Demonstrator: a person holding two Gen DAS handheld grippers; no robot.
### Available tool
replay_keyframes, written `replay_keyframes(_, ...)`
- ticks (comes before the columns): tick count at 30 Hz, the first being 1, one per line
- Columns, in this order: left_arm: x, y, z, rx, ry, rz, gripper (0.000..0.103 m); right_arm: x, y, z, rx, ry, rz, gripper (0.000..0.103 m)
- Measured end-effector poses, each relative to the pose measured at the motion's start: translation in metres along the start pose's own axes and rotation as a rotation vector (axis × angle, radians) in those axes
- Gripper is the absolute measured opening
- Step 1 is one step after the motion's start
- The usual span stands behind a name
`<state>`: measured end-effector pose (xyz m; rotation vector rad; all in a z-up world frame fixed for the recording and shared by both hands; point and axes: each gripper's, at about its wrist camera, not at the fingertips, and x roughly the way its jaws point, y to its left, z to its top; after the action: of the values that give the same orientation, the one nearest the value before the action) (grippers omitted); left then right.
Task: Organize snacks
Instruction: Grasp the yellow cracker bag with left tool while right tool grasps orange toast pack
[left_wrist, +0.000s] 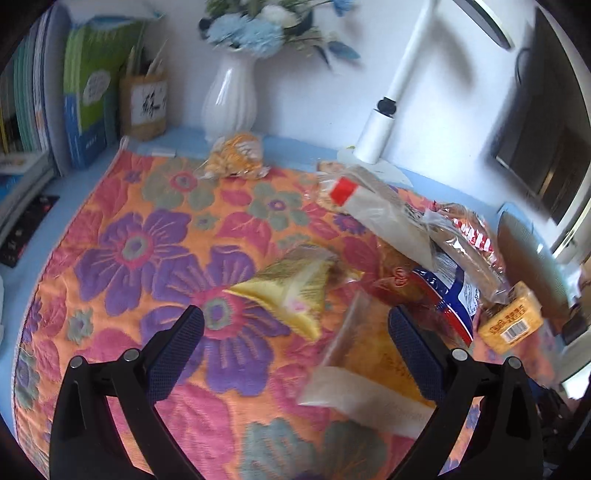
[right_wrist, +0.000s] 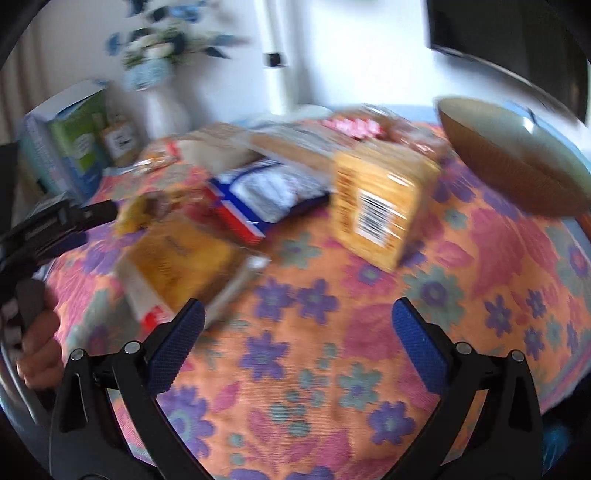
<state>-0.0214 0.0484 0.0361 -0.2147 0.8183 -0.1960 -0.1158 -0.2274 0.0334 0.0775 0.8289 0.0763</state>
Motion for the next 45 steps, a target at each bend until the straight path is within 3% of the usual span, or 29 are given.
replay_keyframes(4, 0.004, 0.017, 0.008, -0.002, 0.134, -0.011, 0.098, 0.006, 0.029, 0.007, -0.183, 0.024, 0.082, 0.1)
replay_keyframes(7, 0.013, 0.02, 0.012, -0.011, 0.19, -0.033, 0.098, 0.011, 0.051, 0.014, -0.299, 0.044, 0.134, 0.1)
replay_keyframes(11, 0.033, 0.004, 0.029, 0.105, 0.287, -0.025, 0.098, 0.026, 0.068, 0.02, -0.434, 0.072, 0.117, 0.1)
replay_keyframes(14, 0.049, -0.006, 0.041, 0.203, 0.338, -0.081, 0.098, 0.042, 0.068, 0.034, -0.452, 0.106, 0.167, 0.1)
replay_keyframes(19, 0.084, 0.003, 0.051, 0.161, 0.384, -0.159, 0.098, 0.057, 0.07, 0.046, -0.434, 0.136, 0.242, 0.1)
replay_keyframes(25, 0.086, 0.003, 0.048, 0.171, 0.3, -0.204, 0.098, 0.071, 0.075, 0.051, -0.442, 0.182, 0.287, 0.1)
replay_keyframes(33, 0.083, -0.005, 0.04, 0.216, 0.261, -0.186, 0.097, 0.08, 0.092, 0.046, -0.454, 0.189, 0.239, 0.1)
replay_keyframes(35, 0.082, -0.012, 0.036, 0.251, 0.246, -0.126, 0.086, 0.081, 0.094, 0.044, -0.435, 0.191, 0.23, 0.1)
replay_keyframes(37, 0.081, -0.019, 0.033, 0.3, 0.229, -0.059, 0.066, 0.077, 0.093, 0.041, -0.419, 0.179, 0.221, 0.097)
replay_keyframes(38, 0.078, -0.022, 0.031, 0.325, 0.22, -0.042, 0.062, 0.075, 0.091, 0.039, -0.409, 0.17, 0.211, 0.093)
replay_keyframes(39, 0.076, -0.023, 0.03, 0.334, 0.216, -0.046, 0.049, 0.073, 0.09, 0.037, -0.391, 0.166, 0.208, 0.087)
replay_keyframes(43, 0.069, -0.022, 0.033, 0.308, 0.222, -0.075, 0.046, 0.054, 0.082, 0.029, -0.32, 0.163, 0.217, 0.082)
replay_keyframes(45, 0.062, -0.024, 0.032, 0.31, 0.211, -0.069, 0.046, 0.047, 0.079, 0.024, -0.293, 0.168, 0.182, 0.082)
